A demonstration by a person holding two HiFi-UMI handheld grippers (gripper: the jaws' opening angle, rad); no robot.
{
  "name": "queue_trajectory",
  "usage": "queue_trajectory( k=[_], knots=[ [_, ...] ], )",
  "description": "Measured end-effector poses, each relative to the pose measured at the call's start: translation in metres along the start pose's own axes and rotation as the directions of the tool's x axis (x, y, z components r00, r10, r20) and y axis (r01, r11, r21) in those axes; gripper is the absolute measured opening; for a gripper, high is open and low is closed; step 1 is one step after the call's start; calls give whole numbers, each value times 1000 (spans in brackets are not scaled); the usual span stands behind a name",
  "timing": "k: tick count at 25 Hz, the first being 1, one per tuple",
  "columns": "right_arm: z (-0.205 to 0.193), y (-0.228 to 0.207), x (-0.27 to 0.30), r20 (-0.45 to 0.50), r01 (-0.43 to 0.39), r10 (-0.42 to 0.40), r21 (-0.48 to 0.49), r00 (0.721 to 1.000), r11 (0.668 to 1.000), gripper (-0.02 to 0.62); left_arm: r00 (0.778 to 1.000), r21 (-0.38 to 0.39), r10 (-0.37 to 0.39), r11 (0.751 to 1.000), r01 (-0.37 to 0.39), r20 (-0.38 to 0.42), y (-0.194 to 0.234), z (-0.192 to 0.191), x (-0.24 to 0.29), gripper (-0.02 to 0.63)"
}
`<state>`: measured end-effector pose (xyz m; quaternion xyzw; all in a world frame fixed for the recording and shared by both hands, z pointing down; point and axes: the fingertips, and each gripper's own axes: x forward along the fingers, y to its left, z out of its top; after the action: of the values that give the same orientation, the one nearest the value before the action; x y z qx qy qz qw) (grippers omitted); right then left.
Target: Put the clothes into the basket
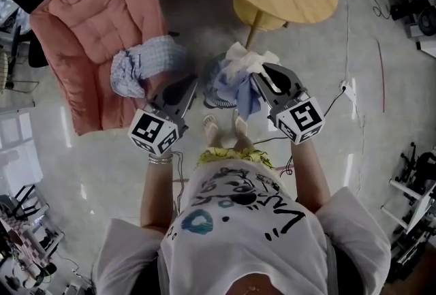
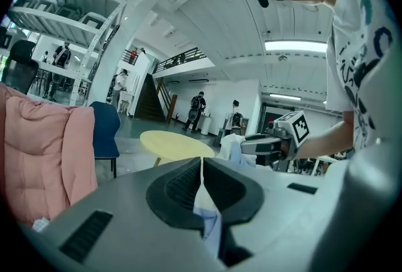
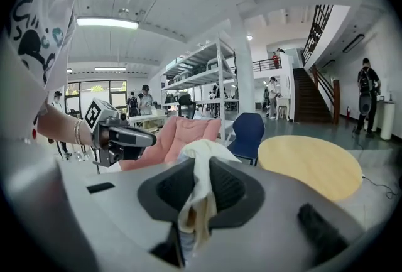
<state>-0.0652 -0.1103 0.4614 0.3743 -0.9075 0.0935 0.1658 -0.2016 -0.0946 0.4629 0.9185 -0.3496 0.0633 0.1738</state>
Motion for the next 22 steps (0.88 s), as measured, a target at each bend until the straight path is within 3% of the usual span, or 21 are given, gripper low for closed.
queue_trajectory(
  k=[4,14,22],
  knots=[
    [-31,-2,14,-55,-4,5,22,998,1000,77,1000,-18,17,1000,-17,-18,9,-18,13,23],
    [-94,8,55,-162,-108,112,36,980,994,78,998,-78,52,995,-55,-43,24,-62,28,23],
    [-158,-1,80,-236,-102,122,97,964,990,78,995,-139,72,987,-81,-67,25,-103,39,23]
  ],
)
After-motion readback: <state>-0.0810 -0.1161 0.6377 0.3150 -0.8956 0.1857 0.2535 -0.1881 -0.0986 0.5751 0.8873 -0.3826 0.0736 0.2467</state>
